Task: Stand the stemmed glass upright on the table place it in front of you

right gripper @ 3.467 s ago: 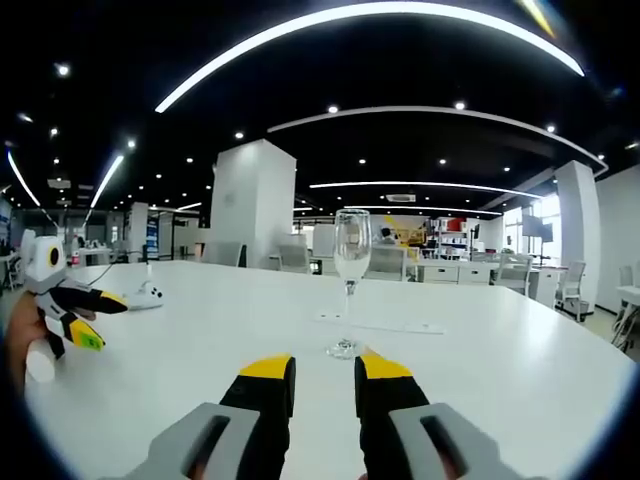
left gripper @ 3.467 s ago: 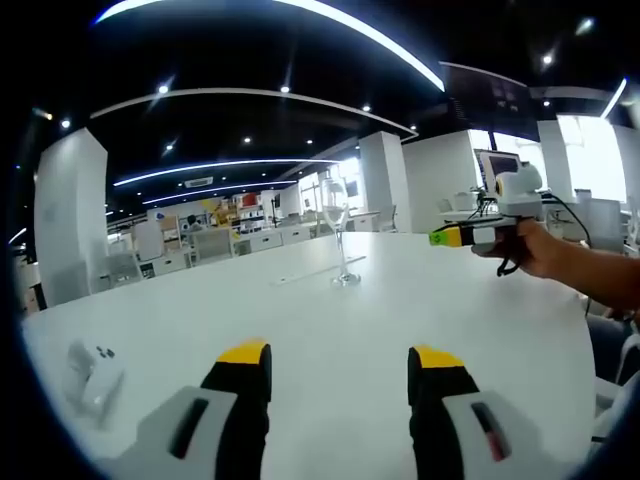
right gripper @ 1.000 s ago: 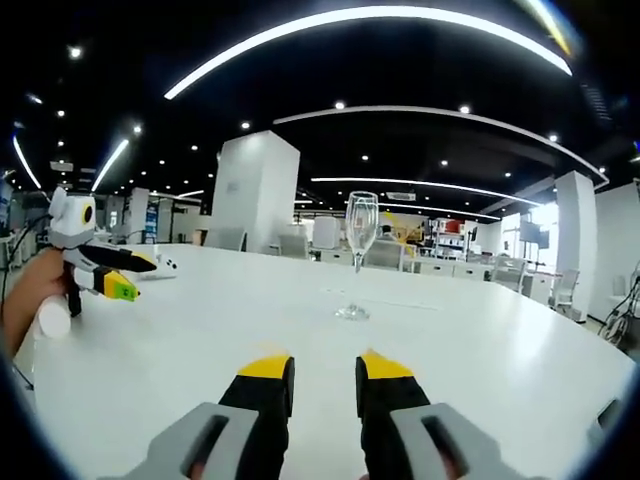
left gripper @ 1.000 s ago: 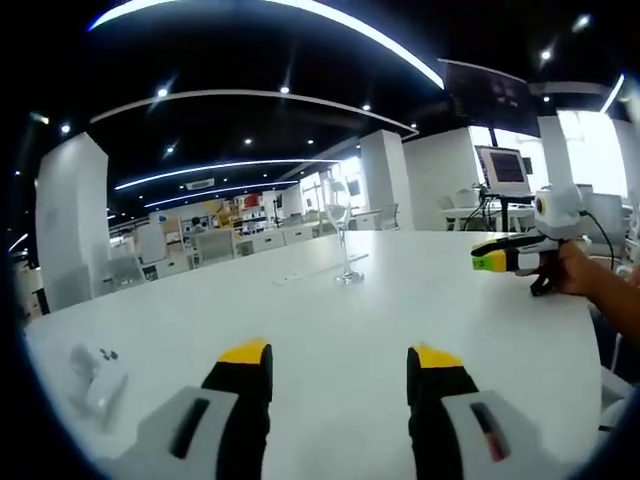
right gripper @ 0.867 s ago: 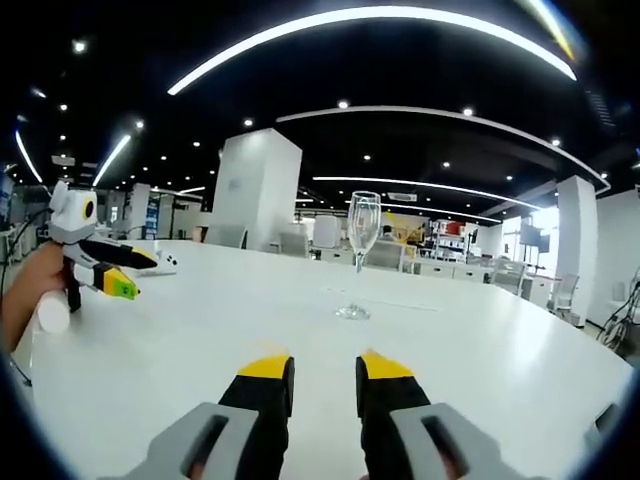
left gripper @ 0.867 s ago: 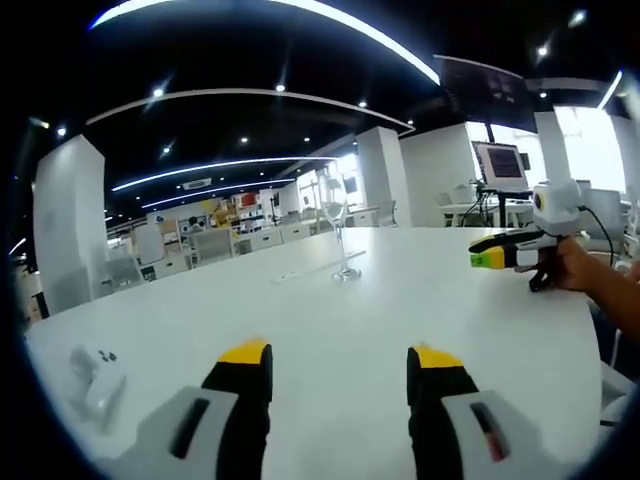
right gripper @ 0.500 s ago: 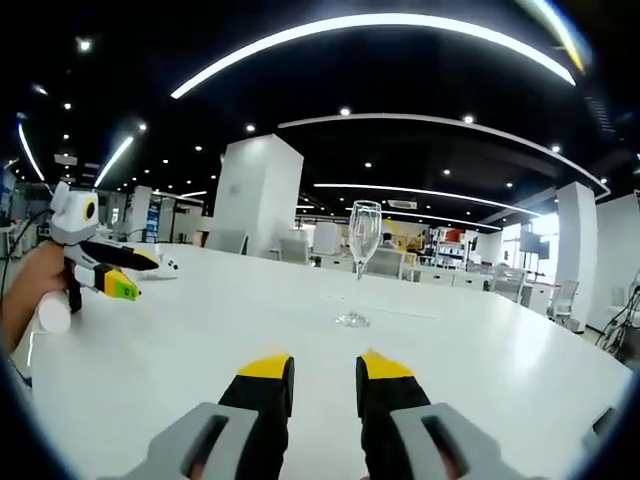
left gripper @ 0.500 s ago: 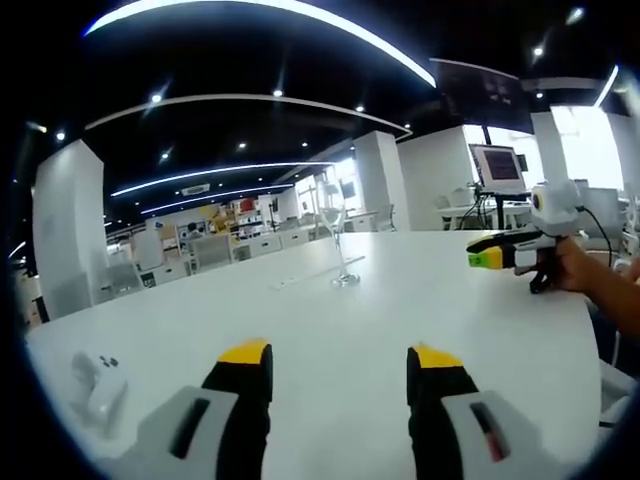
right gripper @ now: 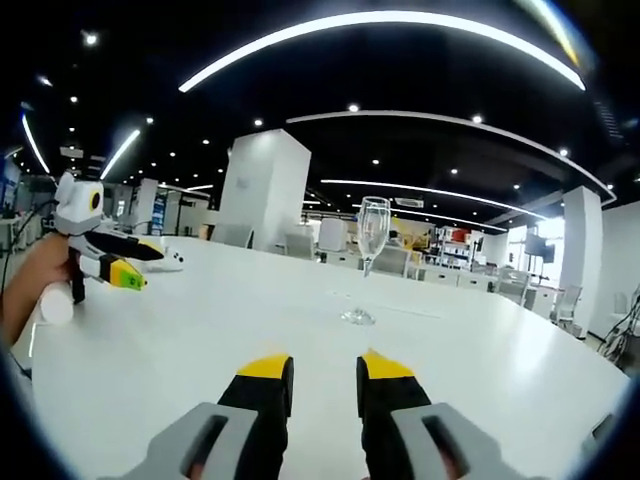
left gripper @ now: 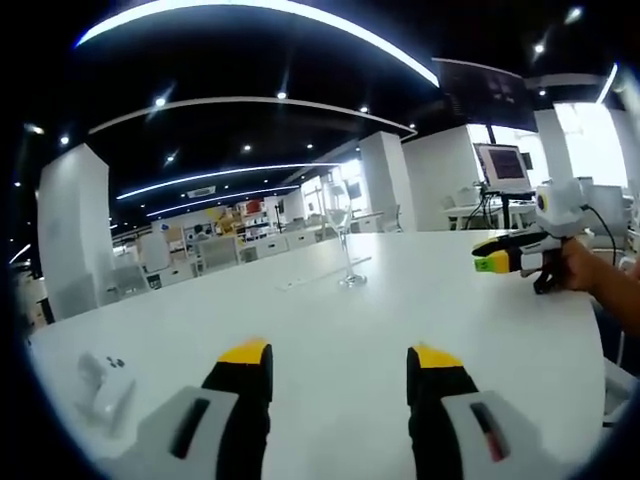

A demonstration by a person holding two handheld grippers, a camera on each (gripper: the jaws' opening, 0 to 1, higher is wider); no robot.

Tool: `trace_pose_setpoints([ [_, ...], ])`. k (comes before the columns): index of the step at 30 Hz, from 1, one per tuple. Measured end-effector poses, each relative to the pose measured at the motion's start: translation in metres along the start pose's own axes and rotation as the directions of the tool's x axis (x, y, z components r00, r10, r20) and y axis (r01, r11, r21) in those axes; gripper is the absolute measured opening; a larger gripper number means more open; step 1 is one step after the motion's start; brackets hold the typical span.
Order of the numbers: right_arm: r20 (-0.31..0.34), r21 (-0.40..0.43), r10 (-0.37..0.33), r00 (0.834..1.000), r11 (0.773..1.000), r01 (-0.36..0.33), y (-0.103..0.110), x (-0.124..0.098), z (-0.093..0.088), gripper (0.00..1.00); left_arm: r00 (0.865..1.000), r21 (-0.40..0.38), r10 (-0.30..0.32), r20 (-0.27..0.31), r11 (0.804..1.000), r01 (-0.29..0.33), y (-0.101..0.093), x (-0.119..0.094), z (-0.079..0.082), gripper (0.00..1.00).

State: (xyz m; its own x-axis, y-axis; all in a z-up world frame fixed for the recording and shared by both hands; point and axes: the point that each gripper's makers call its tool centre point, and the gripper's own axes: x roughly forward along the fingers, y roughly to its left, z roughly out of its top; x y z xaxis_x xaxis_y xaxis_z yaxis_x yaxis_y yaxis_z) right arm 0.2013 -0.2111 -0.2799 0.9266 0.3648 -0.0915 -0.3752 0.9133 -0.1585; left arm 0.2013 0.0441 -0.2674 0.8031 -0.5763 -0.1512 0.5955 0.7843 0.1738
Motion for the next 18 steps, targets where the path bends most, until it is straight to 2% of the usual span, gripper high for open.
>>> trace_pose_setpoints([
  [6,0.016,0.018,-0.008,1.0,1.0,0.008,-0.0057,-0.0015,0.0027,0.29,1.0,0.006,0.001,-0.003,1.0,-0.001,-0.0002,0.0014,-0.0003,0.54],
  [18,0.01,0.003,-0.006,1.0,1.0,0.006,-0.0012,-0.0007,0.0028,0.29,1.0,0.015,0.008,-0.004,1.0,-0.008,0.0027,0.003,-0.0006,0.54],
])
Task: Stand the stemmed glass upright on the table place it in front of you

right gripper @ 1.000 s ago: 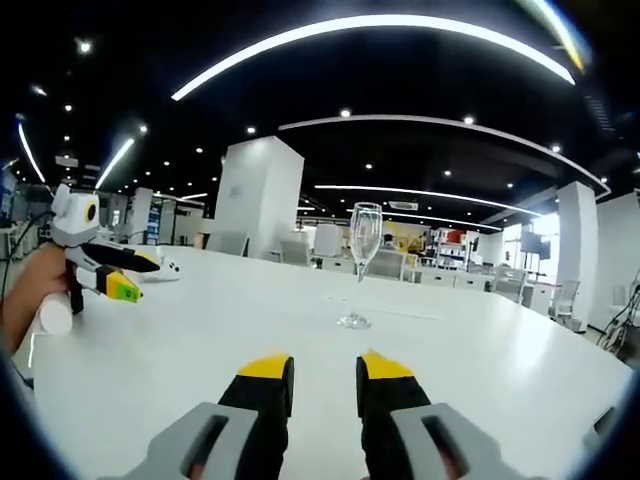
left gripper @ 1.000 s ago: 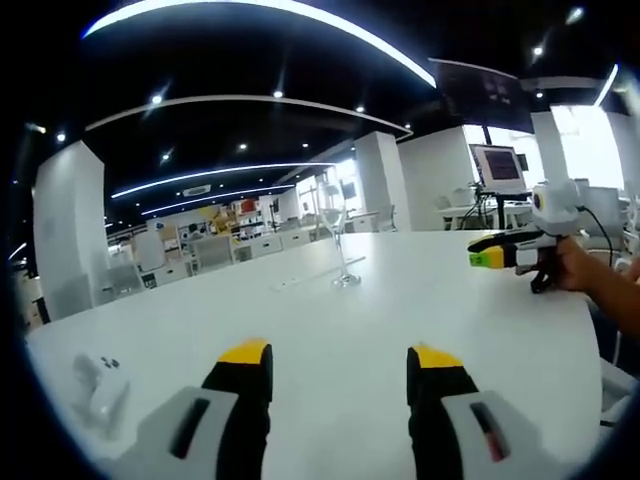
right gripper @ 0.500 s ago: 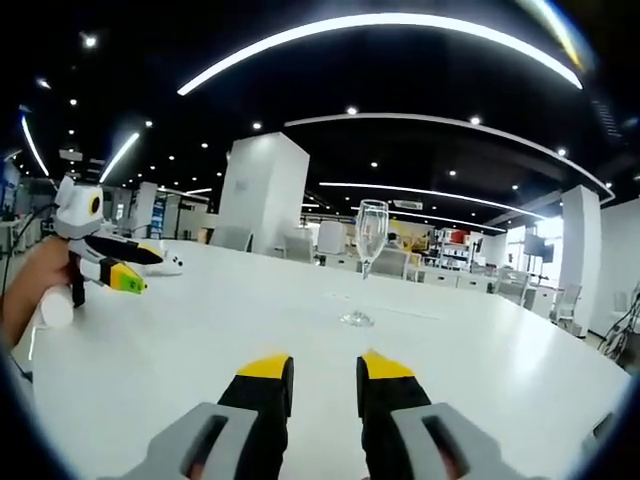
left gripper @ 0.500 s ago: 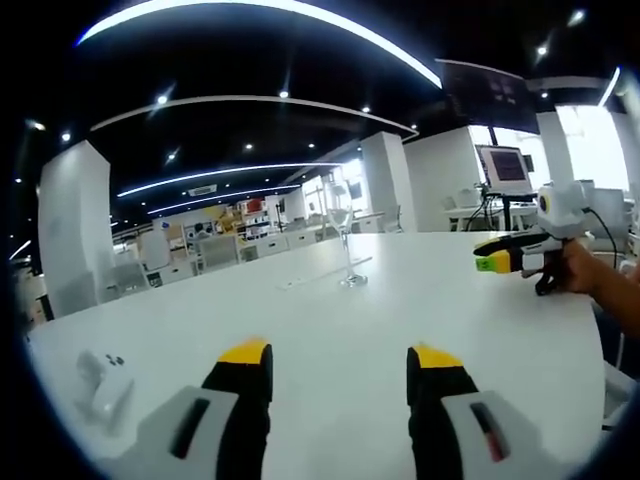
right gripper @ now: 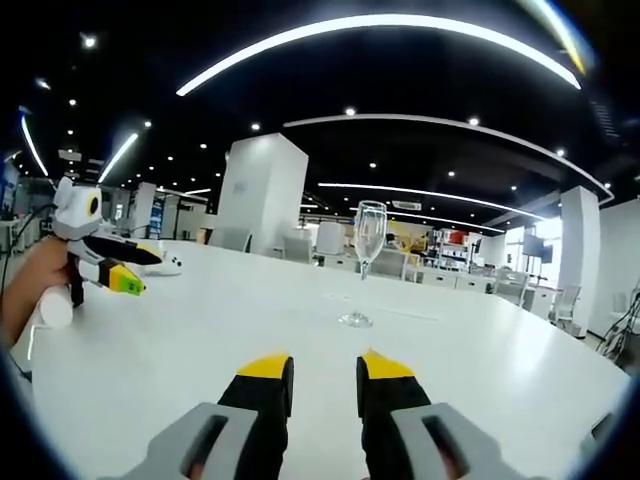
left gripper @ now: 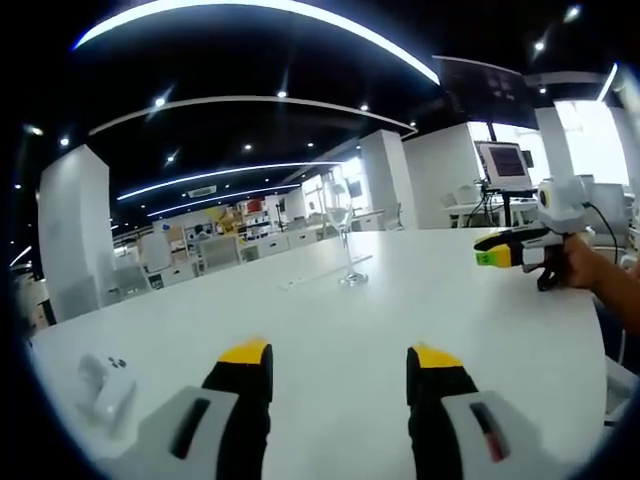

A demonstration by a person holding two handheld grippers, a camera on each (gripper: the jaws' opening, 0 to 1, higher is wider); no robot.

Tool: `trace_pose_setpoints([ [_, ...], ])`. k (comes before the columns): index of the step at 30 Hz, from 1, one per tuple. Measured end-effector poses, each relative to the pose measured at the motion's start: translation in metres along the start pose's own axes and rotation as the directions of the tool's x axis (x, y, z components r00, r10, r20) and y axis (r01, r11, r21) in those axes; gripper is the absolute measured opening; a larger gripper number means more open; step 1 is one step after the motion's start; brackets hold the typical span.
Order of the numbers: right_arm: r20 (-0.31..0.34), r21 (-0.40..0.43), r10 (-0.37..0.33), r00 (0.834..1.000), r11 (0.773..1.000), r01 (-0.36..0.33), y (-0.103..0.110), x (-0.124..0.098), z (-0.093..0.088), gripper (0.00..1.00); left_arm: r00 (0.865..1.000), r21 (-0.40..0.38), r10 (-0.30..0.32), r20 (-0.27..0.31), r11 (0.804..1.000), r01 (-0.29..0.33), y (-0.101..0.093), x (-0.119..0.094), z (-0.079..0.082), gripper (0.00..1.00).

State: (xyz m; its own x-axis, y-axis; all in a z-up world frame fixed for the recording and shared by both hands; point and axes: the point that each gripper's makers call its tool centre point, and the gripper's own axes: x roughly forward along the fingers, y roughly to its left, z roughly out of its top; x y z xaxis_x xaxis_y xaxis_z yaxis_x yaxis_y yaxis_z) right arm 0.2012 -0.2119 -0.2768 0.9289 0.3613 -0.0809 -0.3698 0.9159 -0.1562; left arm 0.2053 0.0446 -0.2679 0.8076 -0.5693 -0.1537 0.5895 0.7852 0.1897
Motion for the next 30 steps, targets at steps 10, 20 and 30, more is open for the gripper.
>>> trace_pose_setpoints([
  [10,-0.015,-0.016,0.004,1.0,1.0,-0.004,0.006,0.0,-0.001,0.29,1.0,0.005,-0.006,-0.007,1.0,0.006,-0.001,0.0,-0.001,0.54],
  [20,-0.012,-0.019,0.006,1.0,1.0,-0.006,0.01,-0.002,0.0,0.29,1.0,0.012,-0.003,-0.012,1.0,0.003,-0.001,-0.002,-0.001,0.54],
  [30,-0.02,-0.026,0.009,1.0,1.0,-0.009,0.014,-0.003,-0.002,0.29,1.0,0.019,-0.005,-0.026,1.0,0.006,-0.003,-0.002,-0.003,0.54],
])
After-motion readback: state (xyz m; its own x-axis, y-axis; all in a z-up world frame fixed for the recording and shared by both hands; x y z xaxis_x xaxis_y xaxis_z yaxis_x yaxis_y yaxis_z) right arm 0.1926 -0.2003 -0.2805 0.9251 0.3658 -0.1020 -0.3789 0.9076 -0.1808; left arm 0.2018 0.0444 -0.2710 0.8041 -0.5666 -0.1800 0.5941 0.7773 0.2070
